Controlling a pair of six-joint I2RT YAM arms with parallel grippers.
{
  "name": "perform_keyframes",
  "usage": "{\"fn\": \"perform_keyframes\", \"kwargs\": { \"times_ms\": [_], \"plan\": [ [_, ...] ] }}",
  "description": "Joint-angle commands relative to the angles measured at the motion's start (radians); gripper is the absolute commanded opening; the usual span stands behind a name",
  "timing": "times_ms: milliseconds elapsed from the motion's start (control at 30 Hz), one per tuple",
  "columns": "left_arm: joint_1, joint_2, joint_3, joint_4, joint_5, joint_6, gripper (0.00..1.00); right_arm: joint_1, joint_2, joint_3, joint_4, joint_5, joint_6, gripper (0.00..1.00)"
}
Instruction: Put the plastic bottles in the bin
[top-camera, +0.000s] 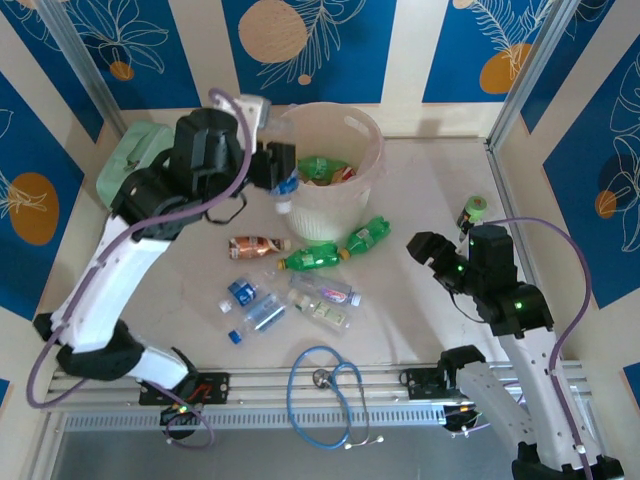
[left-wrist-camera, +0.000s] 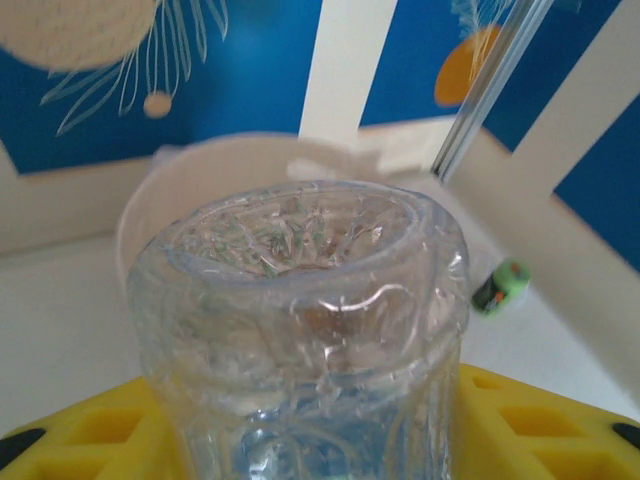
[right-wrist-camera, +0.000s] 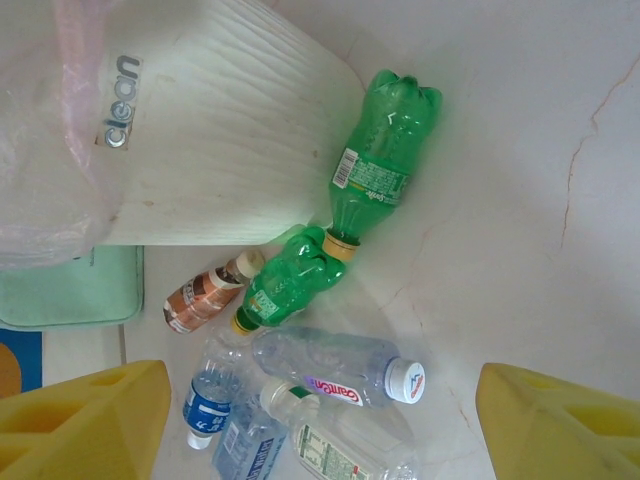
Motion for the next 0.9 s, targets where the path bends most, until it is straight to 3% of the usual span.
{"fn": "perform_keyframes", "kwargs": {
  "times_ms": [0,233,567,867],
  "plan": [
    [0.034,0.11,0.108,0.126,0.094,0.016,0.54,-0.005,-0.026,-0.012,-0.01,-0.028,0.012,0.8],
    [0.076,0.268,0.197,0.252,0.096,-0.004,0.53,-0.003,-0.046,-0.027,-0.028,-0.023,0.013,0.8],
    [0.142,0.372,0.215,0.248,0.124,-0.051,0.54,-0.001,-0.072,-0.037,-0.059,-0.008,0.014,0.8],
    [0.157,0.387,0.171,0.229,0.151,-0.039,0.65,0.001,-0.073,-0.042,-0.055,-0.008,0.015,0.8]
  ]
}}
